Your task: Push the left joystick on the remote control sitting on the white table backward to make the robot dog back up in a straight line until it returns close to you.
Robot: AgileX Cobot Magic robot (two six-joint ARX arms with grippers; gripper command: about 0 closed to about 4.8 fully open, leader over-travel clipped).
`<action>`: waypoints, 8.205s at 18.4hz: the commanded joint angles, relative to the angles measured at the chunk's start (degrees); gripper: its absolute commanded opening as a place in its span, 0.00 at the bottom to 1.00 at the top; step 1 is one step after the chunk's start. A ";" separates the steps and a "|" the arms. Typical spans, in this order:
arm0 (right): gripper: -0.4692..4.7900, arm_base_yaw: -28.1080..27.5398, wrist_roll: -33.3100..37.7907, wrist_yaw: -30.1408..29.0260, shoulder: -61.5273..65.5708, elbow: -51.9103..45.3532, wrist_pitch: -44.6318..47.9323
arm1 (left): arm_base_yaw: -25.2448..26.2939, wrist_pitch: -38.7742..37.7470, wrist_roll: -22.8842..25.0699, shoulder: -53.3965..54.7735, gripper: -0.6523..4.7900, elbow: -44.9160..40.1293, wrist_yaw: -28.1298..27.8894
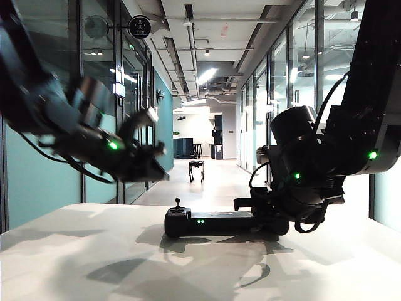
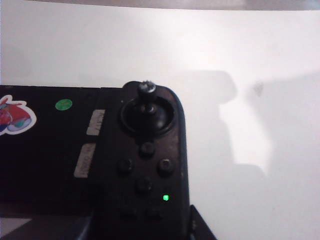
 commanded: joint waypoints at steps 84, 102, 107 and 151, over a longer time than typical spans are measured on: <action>0.47 0.07 2.21 4.28 -0.31 0.26 1.38 | 3.43 -15.12 17.66 20.41 0.11 26.62 27.61; 0.47 0.07 2.19 4.28 -0.31 0.35 1.38 | 3.43 -15.17 17.68 20.41 0.11 26.62 27.61; 0.47 0.07 2.19 4.28 -0.31 0.33 1.38 | 3.43 -15.17 17.68 20.44 0.11 26.62 27.63; 0.47 -0.02 2.19 4.28 -0.31 0.33 1.38 | 3.43 -15.15 17.68 20.41 0.11 26.62 27.61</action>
